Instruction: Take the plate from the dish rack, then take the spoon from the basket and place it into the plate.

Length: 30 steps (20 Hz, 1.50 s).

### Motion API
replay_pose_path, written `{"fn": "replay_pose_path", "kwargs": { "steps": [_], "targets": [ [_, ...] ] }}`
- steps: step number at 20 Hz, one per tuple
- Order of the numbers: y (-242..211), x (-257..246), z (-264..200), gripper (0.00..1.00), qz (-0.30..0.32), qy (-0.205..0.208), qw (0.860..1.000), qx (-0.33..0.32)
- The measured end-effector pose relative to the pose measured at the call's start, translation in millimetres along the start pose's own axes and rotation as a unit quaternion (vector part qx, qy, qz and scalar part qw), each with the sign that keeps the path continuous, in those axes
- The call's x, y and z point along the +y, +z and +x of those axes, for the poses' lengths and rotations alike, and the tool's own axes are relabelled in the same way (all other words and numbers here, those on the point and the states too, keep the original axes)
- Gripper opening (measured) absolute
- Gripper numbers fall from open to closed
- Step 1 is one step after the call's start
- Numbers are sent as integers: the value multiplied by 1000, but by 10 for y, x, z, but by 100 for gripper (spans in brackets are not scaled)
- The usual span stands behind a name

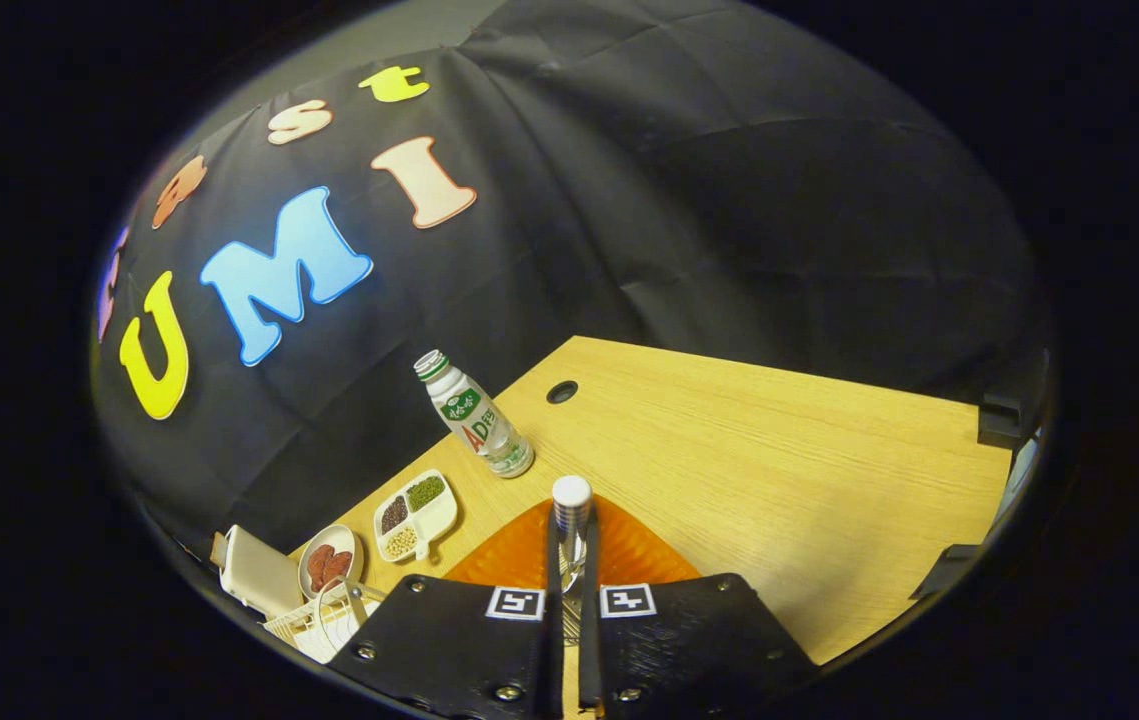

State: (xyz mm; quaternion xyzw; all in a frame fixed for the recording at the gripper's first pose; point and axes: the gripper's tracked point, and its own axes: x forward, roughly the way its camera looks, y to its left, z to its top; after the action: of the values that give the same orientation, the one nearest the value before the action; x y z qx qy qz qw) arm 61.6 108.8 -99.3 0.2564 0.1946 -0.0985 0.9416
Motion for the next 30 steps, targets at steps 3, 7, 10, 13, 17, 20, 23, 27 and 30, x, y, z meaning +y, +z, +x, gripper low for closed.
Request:
{"fn": "replay_pose_path", "kwargs": {
  "steps": [3,7,10,13,17,20,23,27,30],
  "targets": [
    [224,114,-133,6,-35,-3,999,-25],
    [518,261,-356,6,-63,1,996,-58],
    [680,349,-573,6,-84,3,993,-79],
    [755,460,-827,6,-100,13,991,-91],
    [663,667,-1219,6,-132,44,986,-93],
    [446,844,-1506,6,-161,77,981,-80],
    [106,1044,-1792,6,-195,121,972,-59],
    [-429,1318,-2156,6,-236,184,954,-21],
    [-814,1489,-2407,6,-259,225,939,5]
  ]
}}
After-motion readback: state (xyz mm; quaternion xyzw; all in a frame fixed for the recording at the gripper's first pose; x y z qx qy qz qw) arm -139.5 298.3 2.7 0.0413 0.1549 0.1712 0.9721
